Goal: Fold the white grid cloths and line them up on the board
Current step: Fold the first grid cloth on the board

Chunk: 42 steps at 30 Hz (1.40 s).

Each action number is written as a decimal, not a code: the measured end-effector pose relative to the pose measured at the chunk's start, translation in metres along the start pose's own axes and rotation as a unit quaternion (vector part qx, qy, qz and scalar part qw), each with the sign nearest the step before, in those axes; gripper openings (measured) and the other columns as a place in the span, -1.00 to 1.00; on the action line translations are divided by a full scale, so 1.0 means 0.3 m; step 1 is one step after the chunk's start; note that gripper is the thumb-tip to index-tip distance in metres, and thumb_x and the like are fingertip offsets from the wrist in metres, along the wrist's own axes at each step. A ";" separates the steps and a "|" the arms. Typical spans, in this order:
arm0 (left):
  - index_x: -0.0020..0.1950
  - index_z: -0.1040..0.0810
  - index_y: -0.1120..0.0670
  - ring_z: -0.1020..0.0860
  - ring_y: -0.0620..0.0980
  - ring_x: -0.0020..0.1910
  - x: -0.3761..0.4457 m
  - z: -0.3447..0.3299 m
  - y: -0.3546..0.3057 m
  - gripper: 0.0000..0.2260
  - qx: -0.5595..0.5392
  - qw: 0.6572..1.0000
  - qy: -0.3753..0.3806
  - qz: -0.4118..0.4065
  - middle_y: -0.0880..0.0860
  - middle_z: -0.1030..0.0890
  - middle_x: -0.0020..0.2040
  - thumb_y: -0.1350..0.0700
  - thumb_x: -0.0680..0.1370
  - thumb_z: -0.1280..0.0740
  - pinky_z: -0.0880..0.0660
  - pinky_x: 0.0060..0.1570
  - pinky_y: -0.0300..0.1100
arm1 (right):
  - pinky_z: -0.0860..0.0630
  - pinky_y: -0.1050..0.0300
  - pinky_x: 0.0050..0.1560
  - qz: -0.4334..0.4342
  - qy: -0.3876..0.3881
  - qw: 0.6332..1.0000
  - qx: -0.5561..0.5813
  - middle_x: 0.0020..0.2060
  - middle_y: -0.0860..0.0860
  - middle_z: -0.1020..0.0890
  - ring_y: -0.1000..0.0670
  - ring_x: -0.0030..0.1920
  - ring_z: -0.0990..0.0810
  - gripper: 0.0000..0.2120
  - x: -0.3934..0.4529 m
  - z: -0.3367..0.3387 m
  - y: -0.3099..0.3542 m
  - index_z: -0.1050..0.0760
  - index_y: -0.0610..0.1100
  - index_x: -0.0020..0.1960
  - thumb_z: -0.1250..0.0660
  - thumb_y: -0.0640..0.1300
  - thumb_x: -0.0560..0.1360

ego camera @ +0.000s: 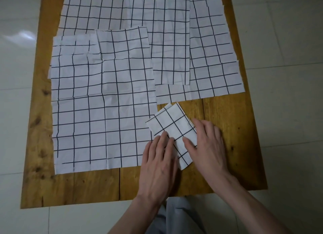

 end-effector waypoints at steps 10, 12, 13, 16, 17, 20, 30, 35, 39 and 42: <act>0.48 -0.45 0.05 -0.34 -0.02 0.50 0.019 0.039 -0.020 -0.66 -0.171 0.981 -0.052 0.078 0.02 -0.43 0.49 0.05 0.71 -0.23 -0.35 0.48 0.00 | -0.46 0.09 0.22 -0.093 0.094 0.985 0.108 0.23 0.00 -0.53 -0.03 0.27 -0.45 -0.63 0.071 0.036 0.059 -0.47 -0.08 0.36 -0.41 -0.05 0.60; 0.48 -0.43 0.05 -0.35 -0.03 0.46 0.025 0.045 -0.026 -0.66 -0.192 0.971 -0.074 0.121 0.00 -0.42 0.46 0.06 0.70 -0.27 -0.36 0.45 -0.02 | -0.56 0.06 0.17 -0.117 0.109 0.964 0.213 0.17 0.05 -0.58 0.00 0.20 -0.56 -0.64 0.064 0.025 0.047 -0.45 -0.04 0.34 -0.44 -0.10 0.58; 0.49 -0.41 0.05 -0.34 -0.02 0.45 0.029 0.046 -0.027 -0.64 -0.199 0.966 -0.080 0.144 0.00 -0.42 0.45 0.05 0.69 -0.28 -0.35 0.45 -0.02 | -0.61 -0.01 0.19 -0.138 0.127 0.942 0.278 0.18 0.06 -0.61 0.00 0.21 -0.60 -0.60 0.057 0.017 0.038 -0.43 0.02 0.35 -0.47 -0.10 0.57; 0.53 -0.34 0.06 -0.34 -0.02 0.41 0.040 0.053 -0.023 -0.56 -0.221 0.950 -0.093 0.200 0.01 -0.41 0.43 0.00 0.68 -0.30 -0.32 0.41 -0.09 | -0.59 -0.21 0.31 -0.168 0.164 0.889 0.394 0.33 0.09 -0.61 -0.01 0.36 -0.58 -0.40 0.023 0.007 0.013 -0.41 0.19 0.44 -0.53 0.15 0.46; 0.53 -0.34 0.05 -0.35 -0.04 0.38 0.043 0.060 -0.022 -0.56 -0.235 0.942 -0.100 0.216 0.01 -0.41 0.41 -0.02 0.68 -0.29 -0.31 0.37 -0.12 | -0.56 -0.22 0.36 -0.160 0.172 0.881 0.410 0.38 0.10 -0.59 -0.01 0.40 -0.55 -0.30 0.012 0.003 0.004 -0.41 0.18 0.48 -0.51 0.29 0.40; 0.52 -0.34 0.03 -0.34 -0.09 0.30 0.058 0.089 -0.019 -0.57 -0.292 0.907 -0.122 0.277 -0.03 -0.44 0.34 -0.06 0.68 -0.27 -0.33 0.29 -0.12 | -0.48 -0.18 0.46 -0.161 0.160 0.860 0.457 0.44 0.10 -0.55 0.03 0.46 -0.49 -0.04 -0.018 0.022 0.003 -0.41 0.04 0.54 -0.47 0.51 0.29; 0.19 -0.65 0.00 -0.63 -0.05 0.12 0.048 0.351 -0.022 -0.79 -0.608 0.721 -0.005 0.333 0.00 -0.70 0.06 -0.07 0.67 -0.32 -0.58 0.18 -0.05 | -0.66 -0.11 0.21 -0.159 0.172 0.810 0.538 0.11 0.16 -0.74 0.10 0.16 -0.71 -0.63 -0.094 0.305 0.124 -0.59 0.10 0.27 -0.47 0.06 0.47; 0.02 -0.65 0.08 -0.55 0.01 -0.13 -0.013 0.599 -0.037 -0.89 -0.625 0.724 -0.055 0.287 0.22 -0.62 -0.10 0.08 0.65 -0.37 -0.55 -0.07 -0.04 | -0.54 0.08 0.23 -0.116 0.139 0.850 0.495 -0.07 0.10 -0.69 0.07 -0.08 -0.65 -0.83 -0.149 0.527 0.222 -0.57 0.07 0.18 -0.29 0.08 0.66; -0.01 -0.61 0.05 -0.48 -0.04 -0.17 -0.081 0.793 -0.083 -0.95 -0.619 0.741 -0.067 0.253 0.19 -0.53 -0.13 0.12 0.64 -0.38 -0.46 -0.19 -0.10 | -0.29 0.26 -0.43 -0.087 0.043 0.903 0.418 -0.43 0.14 -0.37 0.15 -0.43 -0.28 -0.72 -0.183 0.706 0.323 -0.45 -0.01 -0.12 -0.18 0.06 0.72; 0.00 -0.56 0.06 -0.43 -0.05 -0.24 -0.122 0.913 -0.135 -0.96 -0.623 0.735 -0.094 0.252 0.06 -0.48 -0.19 0.12 0.63 -0.39 -0.42 -0.33 -0.16 | -0.25 0.25 -0.45 -0.061 -0.008 0.937 0.345 -0.43 0.09 -0.37 0.14 -0.47 -0.29 -0.76 -0.196 0.821 0.373 -0.45 0.00 -0.07 -0.17 0.05 0.73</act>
Point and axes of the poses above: each hand's wrist, its own x-axis towards the middle knuckle, its own z-axis out of the back of the hand, y = z × x, the point moved 1 cm from there along x, towards the middle knuckle
